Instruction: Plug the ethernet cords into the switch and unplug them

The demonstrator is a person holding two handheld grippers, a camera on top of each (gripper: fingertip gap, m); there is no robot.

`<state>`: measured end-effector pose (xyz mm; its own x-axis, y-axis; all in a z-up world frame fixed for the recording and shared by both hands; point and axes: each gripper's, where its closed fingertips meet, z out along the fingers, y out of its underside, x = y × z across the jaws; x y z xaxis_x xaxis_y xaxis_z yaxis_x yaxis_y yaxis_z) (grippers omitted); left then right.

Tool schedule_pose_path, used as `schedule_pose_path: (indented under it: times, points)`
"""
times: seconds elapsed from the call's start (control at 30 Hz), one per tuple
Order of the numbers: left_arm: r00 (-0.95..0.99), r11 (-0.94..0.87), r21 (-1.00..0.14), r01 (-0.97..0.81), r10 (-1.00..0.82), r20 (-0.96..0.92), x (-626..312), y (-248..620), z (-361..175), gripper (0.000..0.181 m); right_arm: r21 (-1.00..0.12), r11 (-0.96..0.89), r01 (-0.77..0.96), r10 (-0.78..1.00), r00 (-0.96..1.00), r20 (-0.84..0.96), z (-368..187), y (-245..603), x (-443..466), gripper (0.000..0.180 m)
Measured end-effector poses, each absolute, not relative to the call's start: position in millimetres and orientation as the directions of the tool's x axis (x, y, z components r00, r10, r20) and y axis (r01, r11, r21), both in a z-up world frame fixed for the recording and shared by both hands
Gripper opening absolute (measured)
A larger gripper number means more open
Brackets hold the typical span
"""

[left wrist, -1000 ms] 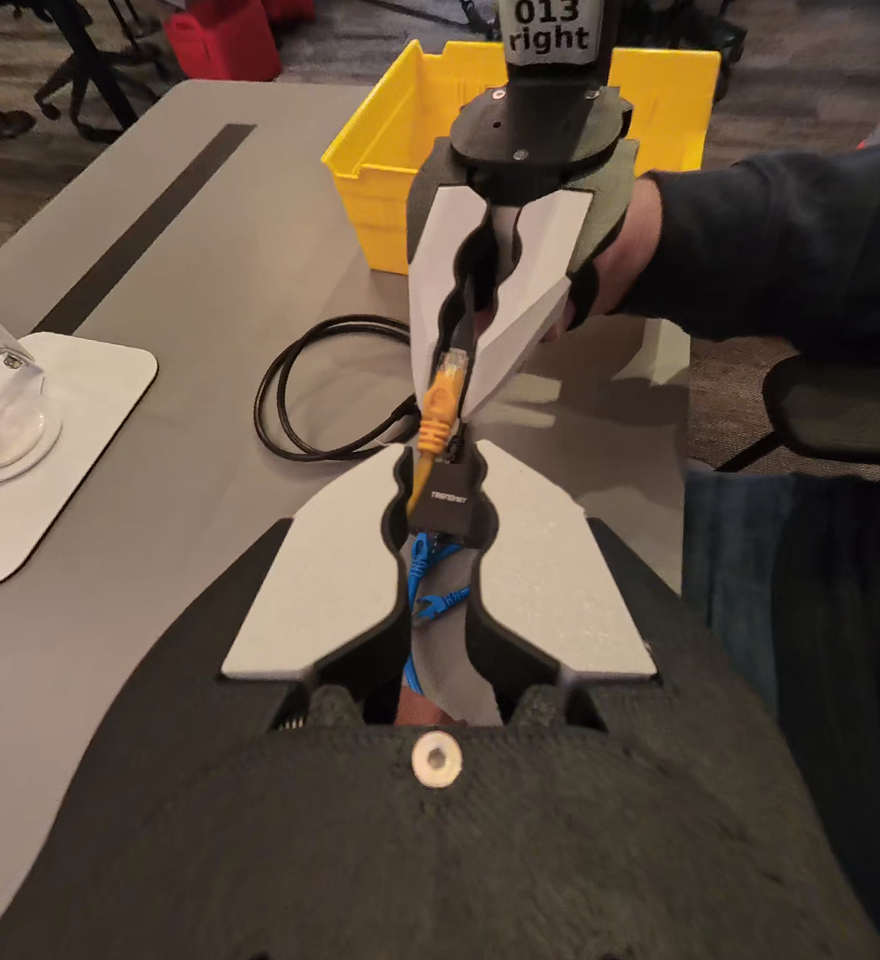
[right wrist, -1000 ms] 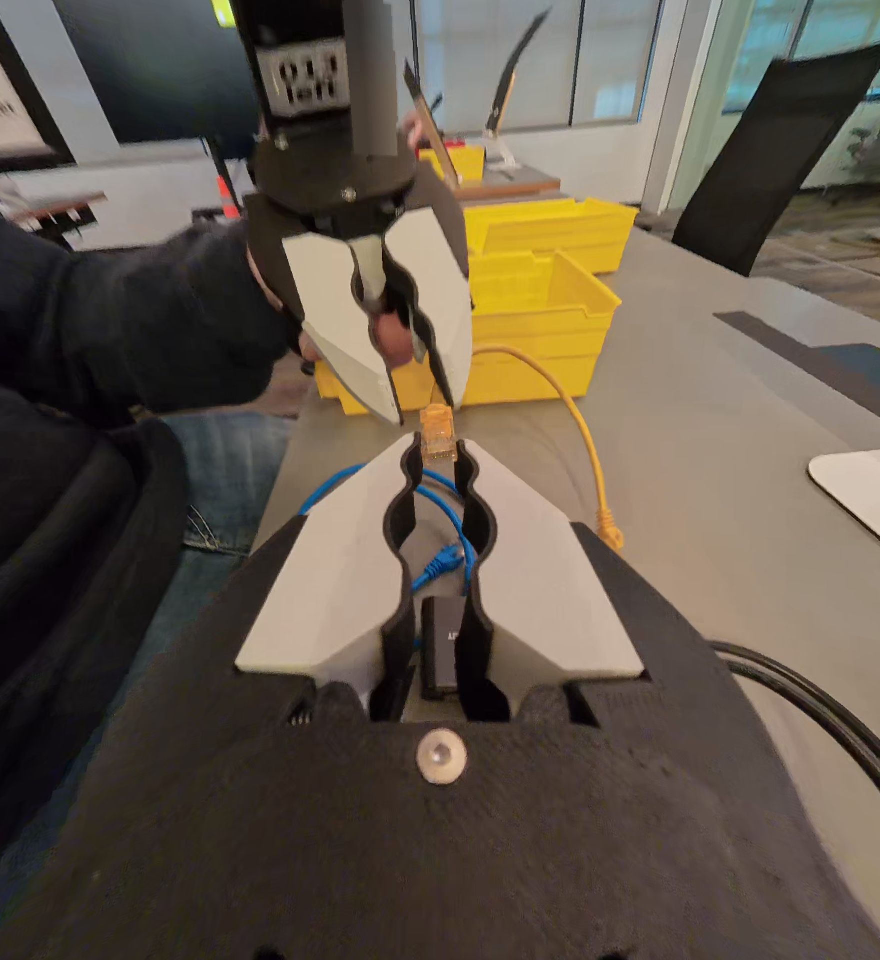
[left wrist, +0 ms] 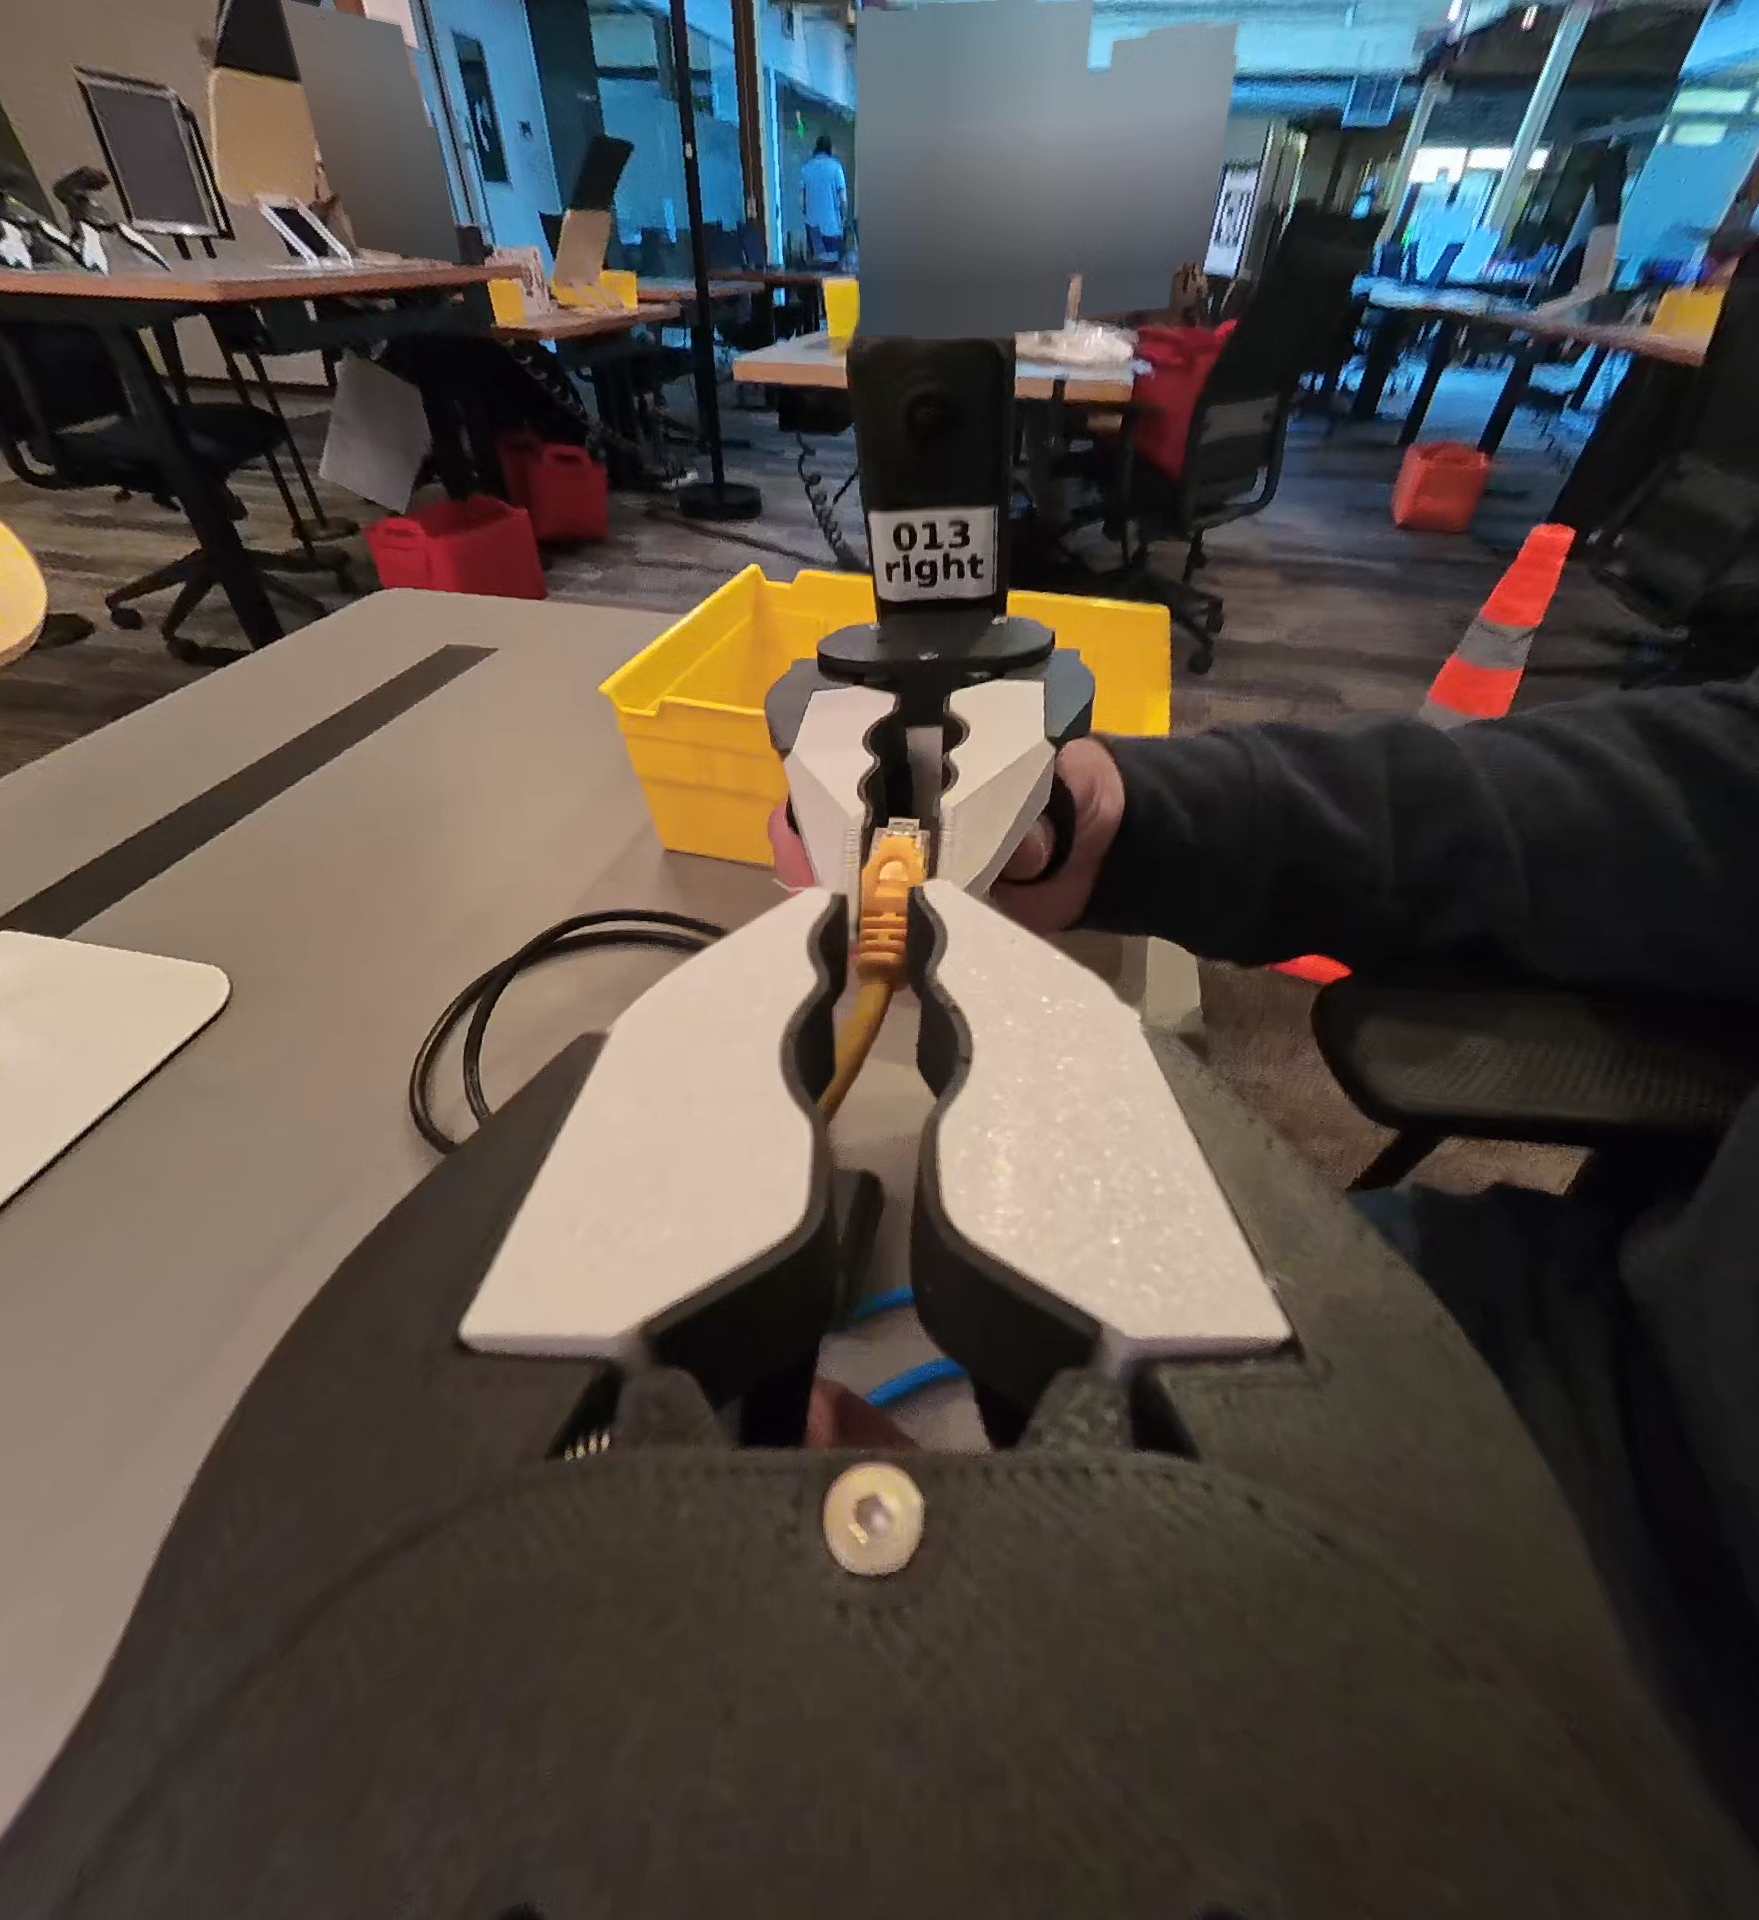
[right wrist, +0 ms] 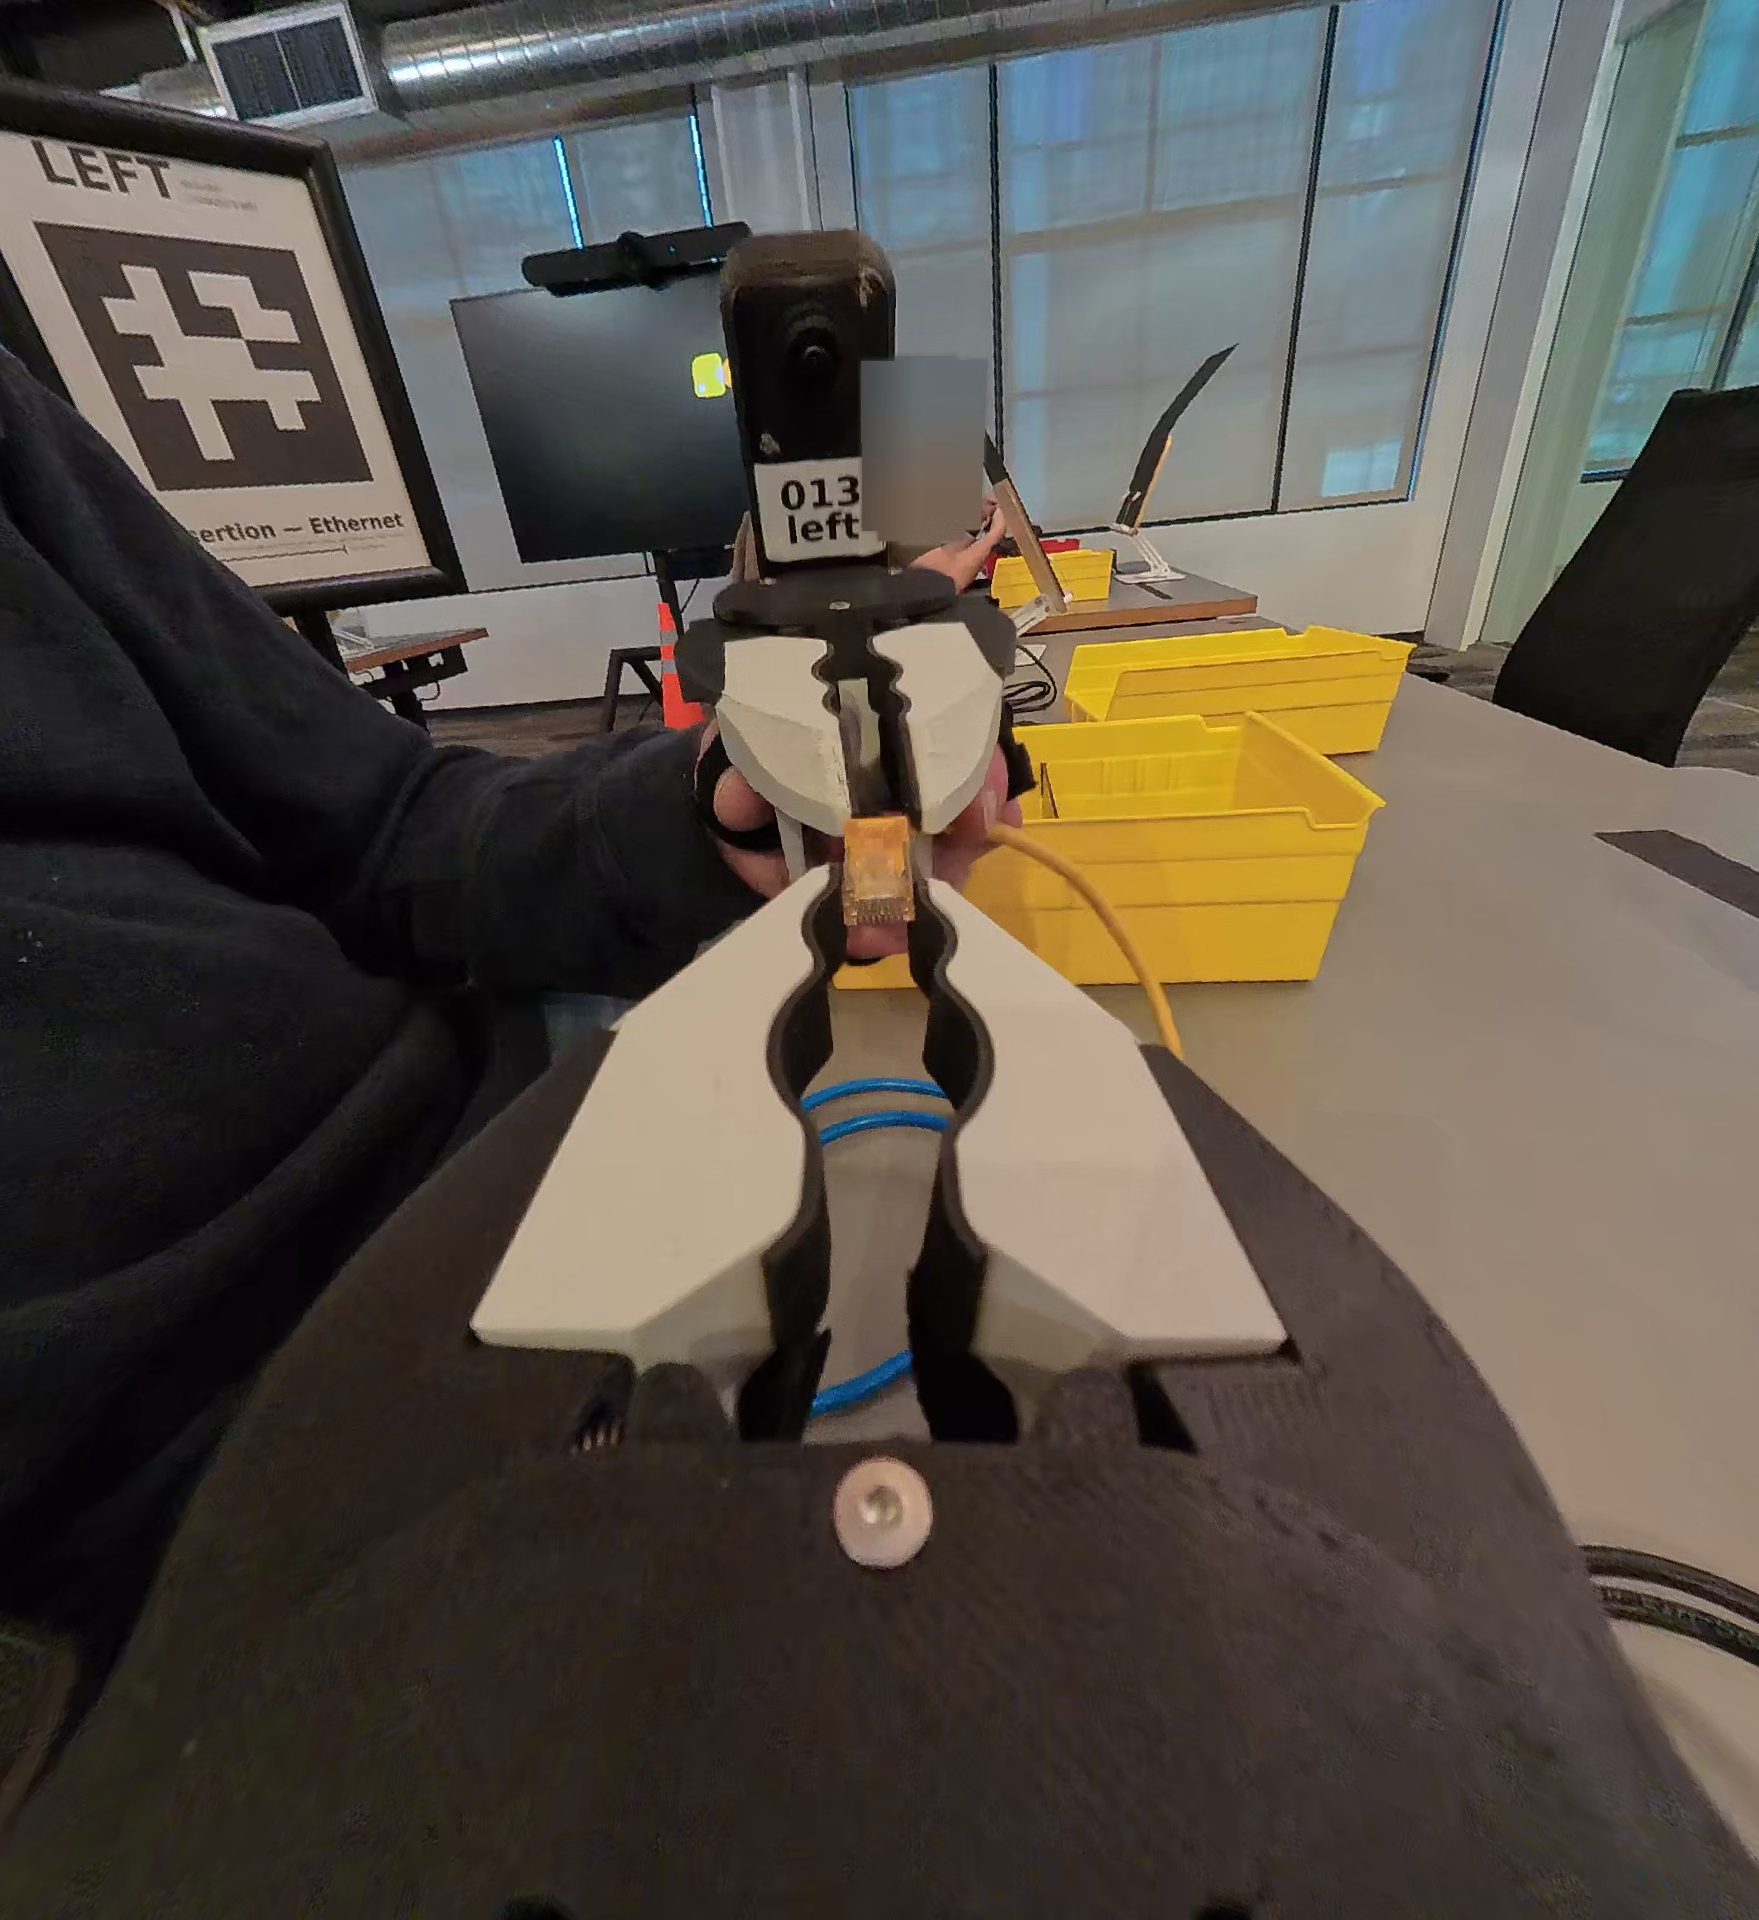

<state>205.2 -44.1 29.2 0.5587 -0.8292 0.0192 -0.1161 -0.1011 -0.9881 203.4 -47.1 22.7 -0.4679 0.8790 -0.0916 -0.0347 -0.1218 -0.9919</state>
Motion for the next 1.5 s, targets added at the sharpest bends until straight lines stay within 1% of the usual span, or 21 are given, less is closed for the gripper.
schedule_pose_path:
  times: [0.1, 0.13, 0.17, 0.23, 0.37, 0.47, 0.53, 0.63, 0.67, 0.7, 0.8, 0.93, 0.97, 1.0, 1.03, 1.13, 1.27, 1.33, 1.4, 1.43, 1.5]
  points:
    - [0.553, -0.091, -0.977, -0.192, -0.833, -0.031, 201.0, -45.5, 32.3, 0.014, -0.992, -0.123, -0.037, 0.873, -0.479, -0.090, 23.8, -49.8, 202.9, 0.010]
    - [0.543, -0.092, -0.973, -0.210, -0.839, -0.038, 199.8, -46.7, 35.0, 0.019, -0.992, -0.119, -0.036, 0.872, -0.481, -0.087, 24.6, -50.2, 203.1, 0.010]
    - [0.540, -0.099, -0.966, -0.237, -0.841, -0.047, 197.8, -47.0, 37.1, 0.029, -0.994, -0.108, -0.032, 0.873, -0.482, -0.080, 24.4, -50.9, 203.4, 0.010]
    - [0.547, -0.094, -0.949, -0.300, -0.832, -0.090, 190.9, -44.8, 43.5, 0.038, -0.995, -0.093, -0.026, 0.867, -0.494, -0.068, 25.0, -54.1, 204.8, 0.010]
    - [0.483, -0.101, -0.922, -0.374, -0.870, -0.100, 190.1, -47.6, 56.4, 0.043, -0.999, -0.053, -0.002, 0.851, -0.523, -0.044, 23.5, -64.4, 203.4, 0.010]
    - [0.384, -0.149, -0.851, -0.503, -0.921, -0.066, 198.7, -57.7, 33.6, 0.048, -0.999, -0.052, -0.017, 0.843, -0.536, -0.035, 28.5, -68.7, 202.5, 0.010]
    - [0.347, -0.162, -0.817, -0.554, -0.936, -0.050, 202.5, -63.9, 16.5, 0.046, -0.998, -0.056, -0.028, 0.845, -0.533, -0.033, 31.2, -67.4, 204.1, 0.010]
    - [0.356, -0.161, -0.830, -0.535, -0.933, -0.049, 205.0, -64.9, 8.8, 0.034, -0.994, -0.096, -0.059, 0.846, -0.530, -0.050, 34.6, -62.4, 208.4, 0.010]
    - [0.381, -0.158, -0.841, -0.517, -0.923, -0.061, 204.0, -61.7, 8.9, 0.027, -0.992, -0.108, -0.069, 0.848, -0.527, -0.056, 35.4, -60.0, 209.4, 0.010]
    - [0.404, -0.148, -0.863, -0.483, -0.912, -0.069, 203.8, -58.6, 11.7, 0.024, -0.990, -0.120, -0.078, 0.849, -0.524, -0.062, 36.0, -57.8, 210.2, 0.010]
    - [0.471, -0.108, -0.948, -0.299, -0.881, -0.047, 207.8, -54.0, 26.7, 0.014, -0.981, -0.161, -0.110, 0.849, -0.522, -0.080, 40.4, -52.0, 212.3, 0.010]
    - [0.530, -0.069, -0.980, -0.186, -0.847, -0.041, 215.0, -51.2, 24.6, 0.012, -0.979, -0.170, -0.111, 0.846, -0.526, -0.088, 38.9, -51.9, 212.2, 0.009]
    - [0.551, -0.066, -0.985, -0.161, -0.834, -0.034, 215.6, -48.6, 25.6, 0.017, -0.981, -0.161, -0.109, 0.841, -0.535, -0.078, 37.2, -54.9, 211.8, 0.000]
    - [0.550, -0.053, -0.986, -0.156, -0.834, -0.042, 216.6, -48.9, 25.9, 0.012, -0.979, -0.168, -0.114, 0.846, -0.526, -0.083, 37.5, -54.3, 210.1, 0.000]
    - [0.542, -0.062, -0.986, -0.152, -0.840, -0.031, 218.6, -50.2, 25.0, 0.012, -0.978, -0.173, -0.112, 0.838, -0.538, -0.086, 37.6, -56.2, 210.3, 0.000]
    - [0.573, -0.098, -0.971, -0.217, -0.818, -0.045, 212.5, -43.0, 10.8, 0.010, -0.990, -0.135, -0.041, 0.856, -0.508, -0.096, 25.1, -52.4, 205.8, 0.000]
    - [0.573, -0.110, -0.951, -0.289, -0.815, -0.080, 206.2, -42.3, 0.4, 0.010, -0.994, -0.109, 0.010, 0.879, -0.466, -0.101, 18.5, -46.9, 202.7, 0.001]
    - [0.554, -0.118, -0.937, -0.328, -0.828, -0.090, 202.6, -46.0, -0.9, 0.009, -0.996, -0.089, 0.002, 0.901, -0.426, -0.081, 27.0, -39.9, 205.0, 0.019]
    - [0.538, -0.133, -0.913, -0.386, -0.837, -0.105, 201.7, -48.9, -4.0, 0.009, -0.999, 0.021, 0.050, 0.930, -0.366, 0.002, 25.5, -37.5, 203.1, 0.040]
    - [0.533, -0.143, -0.896, -0.421, -0.838, -0.117, 202.2, -49.4, -7.2, 0.009, -0.996, 0.049, 0.070, 0.928, -0.372, 0.020, 25.9, -41.0, 202.0, 0.041]
    - [0.518, -0.156, -0.866, -0.475, -0.845, -0.133, 204.8, -50.6, -12.1, 0.009, -0.987, 0.090, 0.132, 0.919, -0.394, 0.032, 20.0, -48.4, 197.8, 0.034]
